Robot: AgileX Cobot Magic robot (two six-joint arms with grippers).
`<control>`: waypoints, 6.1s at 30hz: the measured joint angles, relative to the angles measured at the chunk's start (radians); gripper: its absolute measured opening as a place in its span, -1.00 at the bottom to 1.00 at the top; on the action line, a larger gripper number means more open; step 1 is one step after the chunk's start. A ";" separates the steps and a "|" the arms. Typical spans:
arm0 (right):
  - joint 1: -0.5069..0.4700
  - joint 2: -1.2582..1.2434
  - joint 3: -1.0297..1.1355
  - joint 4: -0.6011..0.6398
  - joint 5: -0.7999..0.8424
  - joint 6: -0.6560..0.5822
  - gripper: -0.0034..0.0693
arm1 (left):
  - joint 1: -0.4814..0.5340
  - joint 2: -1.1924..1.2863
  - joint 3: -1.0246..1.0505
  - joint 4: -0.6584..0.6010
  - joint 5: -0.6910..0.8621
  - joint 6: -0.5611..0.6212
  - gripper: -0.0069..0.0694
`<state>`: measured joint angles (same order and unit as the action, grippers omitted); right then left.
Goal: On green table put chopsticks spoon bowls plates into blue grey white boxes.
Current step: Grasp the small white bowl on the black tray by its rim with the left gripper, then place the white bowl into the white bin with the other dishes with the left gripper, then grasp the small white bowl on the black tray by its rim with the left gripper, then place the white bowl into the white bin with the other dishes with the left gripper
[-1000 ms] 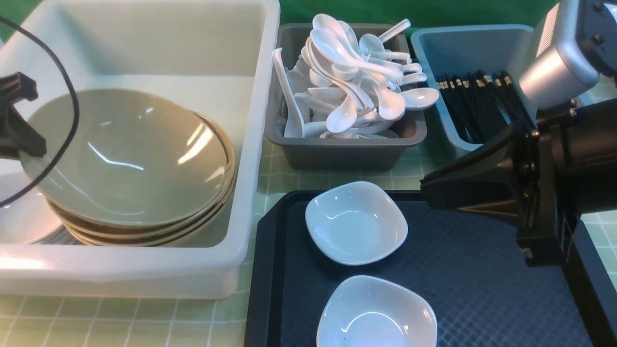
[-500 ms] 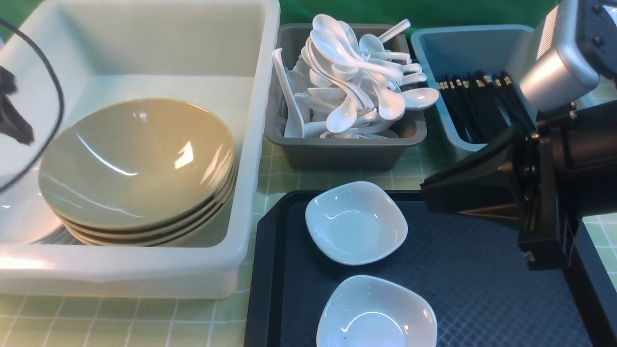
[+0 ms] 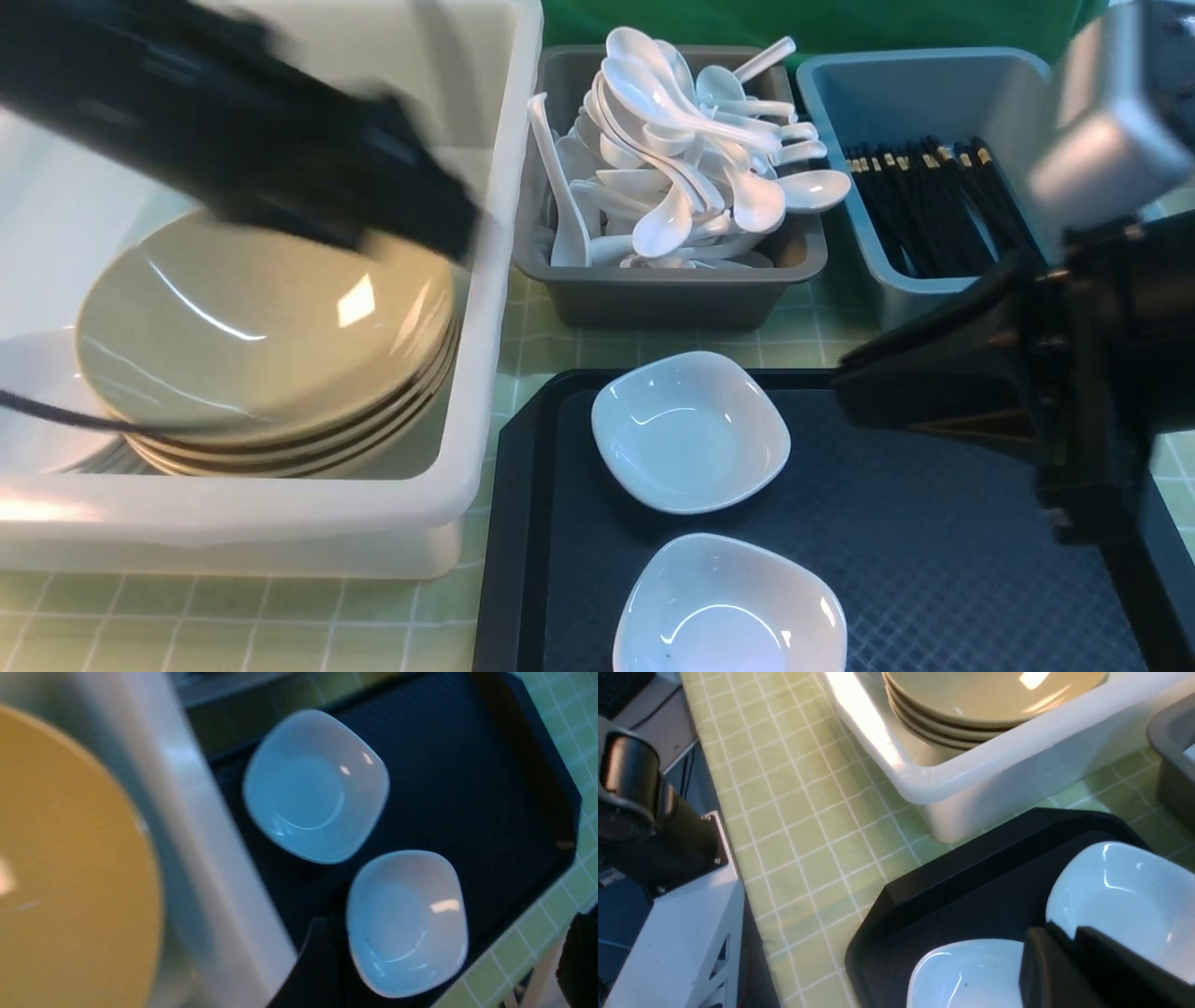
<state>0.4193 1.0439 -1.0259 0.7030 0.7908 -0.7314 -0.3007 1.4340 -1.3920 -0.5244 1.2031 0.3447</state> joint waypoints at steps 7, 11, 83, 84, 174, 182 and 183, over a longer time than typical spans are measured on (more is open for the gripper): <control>0.000 -0.134 -0.002 -0.099 0.035 0.132 -0.66 | -0.198 0.256 -0.054 0.044 -0.048 -0.076 0.60; 0.000 -0.168 -0.002 -0.148 0.080 0.183 -0.64 | -0.218 0.444 -0.224 0.150 -0.010 -0.156 0.59; 0.000 0.124 -0.154 0.293 0.053 -0.305 -0.84 | 1.071 -0.023 0.055 0.152 0.036 -0.248 -0.78; 0.000 0.151 -0.159 0.293 0.057 -0.308 -0.84 | 1.083 -0.004 0.055 0.198 0.034 -0.270 -0.78; 0.000 -0.277 0.029 -0.232 -0.007 0.129 -0.68 | -0.145 0.395 -0.028 -0.129 -0.003 0.065 -0.78; 0.000 -0.166 0.029 -0.193 -0.077 0.122 -0.66 | 0.244 0.094 -0.028 -0.231 0.008 0.064 -0.78; 0.000 -0.149 0.029 -0.176 -0.079 0.105 -0.66 | 0.299 0.053 -0.028 -0.230 0.010 0.064 -0.78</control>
<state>0.4193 0.8952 -0.9967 0.5268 0.7119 -0.6263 -0.0017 1.4871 -1.4199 -0.7539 1.2126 0.4083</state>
